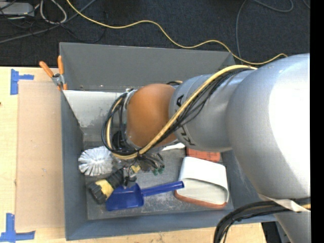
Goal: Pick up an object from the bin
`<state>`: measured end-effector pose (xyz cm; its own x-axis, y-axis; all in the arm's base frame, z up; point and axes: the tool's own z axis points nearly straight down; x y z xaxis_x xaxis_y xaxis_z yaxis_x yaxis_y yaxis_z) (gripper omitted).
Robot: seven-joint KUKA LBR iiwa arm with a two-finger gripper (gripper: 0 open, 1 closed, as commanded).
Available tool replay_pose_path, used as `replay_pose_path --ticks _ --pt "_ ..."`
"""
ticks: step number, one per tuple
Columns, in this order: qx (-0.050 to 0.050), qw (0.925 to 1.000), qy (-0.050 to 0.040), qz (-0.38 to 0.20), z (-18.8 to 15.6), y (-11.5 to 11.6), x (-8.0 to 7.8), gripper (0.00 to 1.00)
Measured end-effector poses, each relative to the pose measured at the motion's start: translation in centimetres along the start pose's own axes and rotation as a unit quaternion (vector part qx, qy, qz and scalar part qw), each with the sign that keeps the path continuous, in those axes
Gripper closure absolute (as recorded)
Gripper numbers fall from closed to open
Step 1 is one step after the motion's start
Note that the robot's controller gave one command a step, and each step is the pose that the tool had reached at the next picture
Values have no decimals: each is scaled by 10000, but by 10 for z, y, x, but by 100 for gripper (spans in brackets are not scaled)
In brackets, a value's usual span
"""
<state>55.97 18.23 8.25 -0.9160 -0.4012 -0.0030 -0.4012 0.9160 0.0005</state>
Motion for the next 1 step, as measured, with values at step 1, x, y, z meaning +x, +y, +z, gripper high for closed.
replay_pose_path --ticks 1 --pt "-9 9993 -22 -380 3 -10 -4 100"
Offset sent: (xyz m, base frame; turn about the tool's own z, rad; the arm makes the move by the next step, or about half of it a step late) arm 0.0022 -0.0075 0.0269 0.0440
